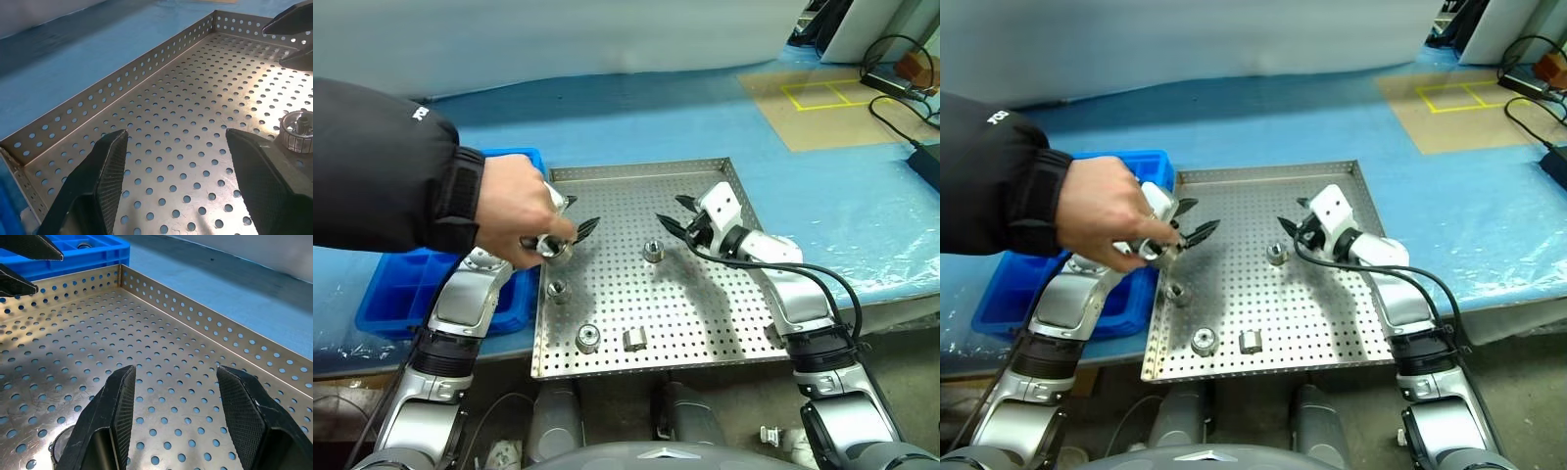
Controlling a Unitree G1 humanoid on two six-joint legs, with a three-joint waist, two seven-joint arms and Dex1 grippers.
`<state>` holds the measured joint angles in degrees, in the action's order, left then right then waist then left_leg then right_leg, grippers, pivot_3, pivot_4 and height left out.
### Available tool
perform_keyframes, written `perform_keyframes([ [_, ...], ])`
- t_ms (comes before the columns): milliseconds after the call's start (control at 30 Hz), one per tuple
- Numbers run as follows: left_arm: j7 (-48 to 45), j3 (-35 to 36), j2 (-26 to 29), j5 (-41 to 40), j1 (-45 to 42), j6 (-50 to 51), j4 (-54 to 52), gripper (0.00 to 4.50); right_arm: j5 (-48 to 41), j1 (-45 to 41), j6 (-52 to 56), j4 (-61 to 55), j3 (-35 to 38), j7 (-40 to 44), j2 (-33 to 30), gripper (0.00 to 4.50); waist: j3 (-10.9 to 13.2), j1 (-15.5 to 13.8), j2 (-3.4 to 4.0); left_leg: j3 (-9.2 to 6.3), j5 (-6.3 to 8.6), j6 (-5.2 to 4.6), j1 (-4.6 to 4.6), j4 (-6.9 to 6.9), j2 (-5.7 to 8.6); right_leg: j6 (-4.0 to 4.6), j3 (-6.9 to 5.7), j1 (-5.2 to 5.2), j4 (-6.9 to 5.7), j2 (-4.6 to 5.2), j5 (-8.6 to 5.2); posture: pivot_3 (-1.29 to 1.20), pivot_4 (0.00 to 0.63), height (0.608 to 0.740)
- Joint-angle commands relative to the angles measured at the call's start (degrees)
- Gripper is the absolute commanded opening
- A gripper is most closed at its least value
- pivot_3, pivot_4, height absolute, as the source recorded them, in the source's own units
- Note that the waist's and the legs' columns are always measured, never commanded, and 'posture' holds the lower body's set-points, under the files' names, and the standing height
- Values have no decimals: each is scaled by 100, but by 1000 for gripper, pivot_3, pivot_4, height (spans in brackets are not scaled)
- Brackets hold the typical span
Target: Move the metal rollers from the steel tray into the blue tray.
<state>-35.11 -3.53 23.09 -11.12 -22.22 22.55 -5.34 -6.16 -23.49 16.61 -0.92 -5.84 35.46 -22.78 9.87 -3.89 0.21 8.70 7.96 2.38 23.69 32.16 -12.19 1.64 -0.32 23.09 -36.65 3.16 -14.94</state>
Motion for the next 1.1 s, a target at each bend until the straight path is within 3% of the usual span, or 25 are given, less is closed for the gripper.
perform_keyframes([
  [33,4,52,39,-45,-20,2,-281,3360,2,-34,-32,-275,15,-8,-23,2714,0,0,0,0,0,0,0,0,0,0,0,0,0,0,0,-65,150,740],
  [400,-110,17,40,-45,-34,-82,-122,3360,52,10,-28,-284,-3,-53,-20,2714,0,2,0,0,0,0,0,0,0,0,0,0,0,0,0,-77,150,740],
  [867,-1584,-370,227,-392,-299,-230,49,3360,20,178,97,-520,-132,-37,-1,2714,0,2,1,0,0,1,-1,-2,-1,1,0,1,1,-1,-1,-92,150,740],
  [1100,-1708,-160,243,-500,-659,-277,313,3360,-73,615,525,-1150,-81,13,-165,2714,0,1,1,3,0,0,-3,-2,1,1,4,-2,1,0,-1,-111,150,740],
])
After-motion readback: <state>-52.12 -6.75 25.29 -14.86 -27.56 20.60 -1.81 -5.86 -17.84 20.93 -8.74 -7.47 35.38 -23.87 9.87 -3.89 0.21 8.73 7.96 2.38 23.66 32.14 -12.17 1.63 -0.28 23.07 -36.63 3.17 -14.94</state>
